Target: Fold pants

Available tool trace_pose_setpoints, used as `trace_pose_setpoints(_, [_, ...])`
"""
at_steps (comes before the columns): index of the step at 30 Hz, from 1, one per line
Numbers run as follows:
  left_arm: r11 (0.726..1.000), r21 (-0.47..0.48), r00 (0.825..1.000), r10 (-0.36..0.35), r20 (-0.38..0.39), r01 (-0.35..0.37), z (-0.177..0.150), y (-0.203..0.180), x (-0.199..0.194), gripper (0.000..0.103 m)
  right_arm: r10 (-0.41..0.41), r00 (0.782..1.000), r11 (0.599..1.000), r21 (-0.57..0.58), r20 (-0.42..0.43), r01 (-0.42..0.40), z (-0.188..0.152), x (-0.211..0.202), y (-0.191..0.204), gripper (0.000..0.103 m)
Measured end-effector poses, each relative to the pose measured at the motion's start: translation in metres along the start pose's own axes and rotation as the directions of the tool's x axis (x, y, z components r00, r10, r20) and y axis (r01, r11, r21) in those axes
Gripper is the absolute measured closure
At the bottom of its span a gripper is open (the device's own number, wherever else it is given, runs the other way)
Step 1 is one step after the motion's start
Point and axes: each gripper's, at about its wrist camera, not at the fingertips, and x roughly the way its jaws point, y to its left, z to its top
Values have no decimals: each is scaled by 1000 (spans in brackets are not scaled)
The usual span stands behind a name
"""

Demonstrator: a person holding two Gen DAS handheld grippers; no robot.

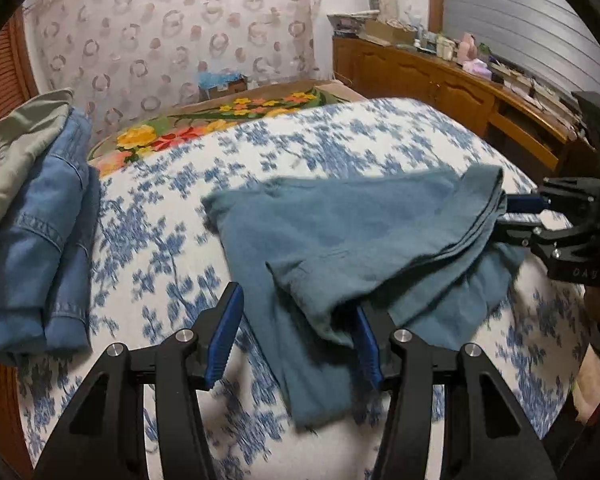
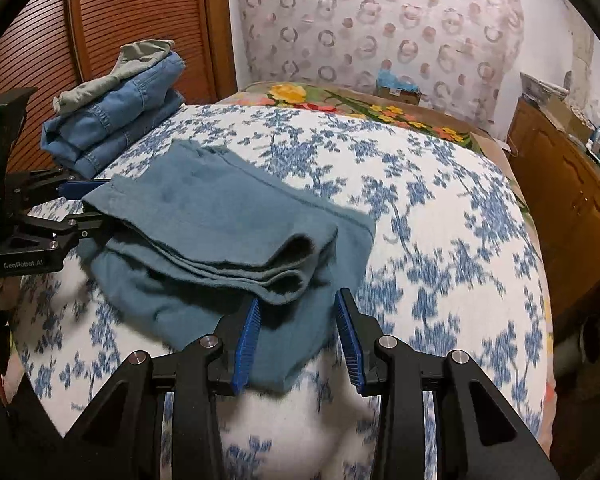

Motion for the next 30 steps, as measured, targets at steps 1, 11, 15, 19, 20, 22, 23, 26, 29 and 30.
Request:
trace_pose_setpoints(1, [1000, -13, 1000, -1, 7, 1, 4, 3, -1, 49, -1, 1000, 1000, 0, 3, 1, 3, 2, -1, 64])
trace_pose_setpoints(11, [995, -82, 996, -50, 80, 56, 18, 12, -26, 49, 8, 1000, 998, 54, 16, -9, 28, 30, -14, 64])
trace_pose_setpoints(15, [994, -79, 995, -64, 77, 70, 16, 10, -26, 49, -9, 1000, 996, 91, 28, 6, 32, 38, -21, 64])
trace_pose_setpoints(19, [994, -81, 996, -64, 55, 68, 13, 10, -17, 49, -23, 999, 991, 132, 35, 18, 35, 43, -28, 64])
trace_pose_setpoints(20, [994, -84, 997, -64, 47, 68, 12, 11, -13, 49, -24, 999, 990, 139, 37, 19, 36, 43, -29, 64])
trace_pose_setpoints(22, [994, -84, 997, -67, 31, 69, 11, 11, -5, 49, -14, 999, 989, 151, 35, 8, 35, 43, -31, 64])
trace_pose_setpoints(23, [994, -84, 997, -67, 25, 69, 10, 12, -2, 49, -12, 999, 988, 154, 34, 6, 34, 42, -31, 64])
trace_pose_setpoints(26, [994, -85, 998, -67, 9, 67, 11, 14, 10, 49, -3, 999, 989, 150, 36, -3, 32, 38, -30, 64])
trace_pose_setpoints(29, [995, -80, 998, -62, -1, 61, 13, 18, 19, 53, 5, 1000, 990, 139, 28, -9, 29, 36, -28, 64])
trace_pose_setpoints(30, [993, -86, 997, -79, 0, 78, 14, 19, 20, 58, 7, 1000, 991, 130, 21, -10, 29, 37, -27, 64])
